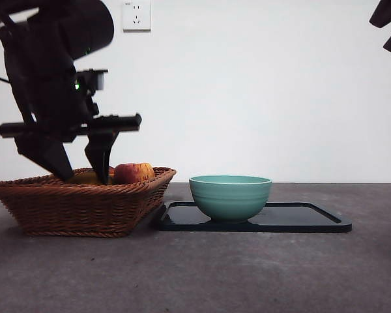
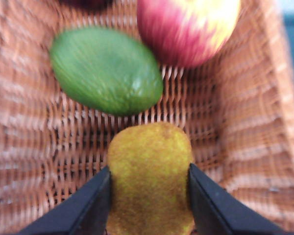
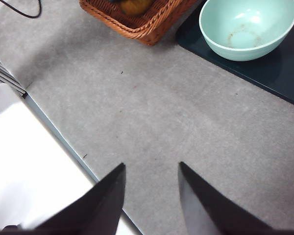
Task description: Pick up the wifruite, put it on the bowl, pick up the plate, put it on desk
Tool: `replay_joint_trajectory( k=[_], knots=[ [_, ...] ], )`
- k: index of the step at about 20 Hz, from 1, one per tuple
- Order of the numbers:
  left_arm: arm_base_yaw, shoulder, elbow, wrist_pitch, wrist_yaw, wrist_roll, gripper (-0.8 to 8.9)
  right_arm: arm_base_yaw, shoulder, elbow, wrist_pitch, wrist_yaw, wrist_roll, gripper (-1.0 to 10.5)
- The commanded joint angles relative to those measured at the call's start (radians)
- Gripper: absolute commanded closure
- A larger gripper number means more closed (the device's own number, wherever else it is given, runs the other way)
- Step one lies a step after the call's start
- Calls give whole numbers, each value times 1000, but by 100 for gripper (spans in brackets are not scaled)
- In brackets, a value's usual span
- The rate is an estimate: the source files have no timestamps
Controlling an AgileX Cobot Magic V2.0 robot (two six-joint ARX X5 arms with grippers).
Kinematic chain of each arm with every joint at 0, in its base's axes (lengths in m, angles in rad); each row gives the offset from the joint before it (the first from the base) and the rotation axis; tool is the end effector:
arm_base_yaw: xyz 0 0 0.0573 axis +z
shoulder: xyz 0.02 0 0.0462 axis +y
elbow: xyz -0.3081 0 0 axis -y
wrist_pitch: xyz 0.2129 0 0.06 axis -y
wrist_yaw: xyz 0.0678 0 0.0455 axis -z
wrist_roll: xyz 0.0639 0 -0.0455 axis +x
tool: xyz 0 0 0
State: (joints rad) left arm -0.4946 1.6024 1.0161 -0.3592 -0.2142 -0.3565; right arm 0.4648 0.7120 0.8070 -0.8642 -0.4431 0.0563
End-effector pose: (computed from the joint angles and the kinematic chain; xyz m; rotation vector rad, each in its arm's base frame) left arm 0.2850 -0.1383 0.2380 -0.0017 0.9168 -0.0968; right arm 0.0621 0.0618 0.2974 0.0411 0.8191 0.8388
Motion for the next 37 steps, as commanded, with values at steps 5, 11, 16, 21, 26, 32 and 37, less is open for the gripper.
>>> replay_joint_trajectory(
  k=[5,11,16,21,26,32,37],
  knots=[
    [0,59,10,17,-5,0,509,6,4,11,3,-2,-4,775],
    [-2,-30,11,3,10,6,489,6,4,11,3,-2,-4,775],
    [-5,-275,11,-99,180,82,492,6,4,11,5,-2,-4,775],
    [-9,-509,11,-280,512,219,498,6,4,11,6,-1,-4,775],
    [-10,-618,11,-389,661,277,501,6,5,11,6,-1,-4,775],
    [-10,-641,11,-409,668,304,501,6,5,11,6,-2,-4,775],
    [-10,-641,11,-410,668,304,501,6,5,11,6,-1,-3,775]
  ],
)
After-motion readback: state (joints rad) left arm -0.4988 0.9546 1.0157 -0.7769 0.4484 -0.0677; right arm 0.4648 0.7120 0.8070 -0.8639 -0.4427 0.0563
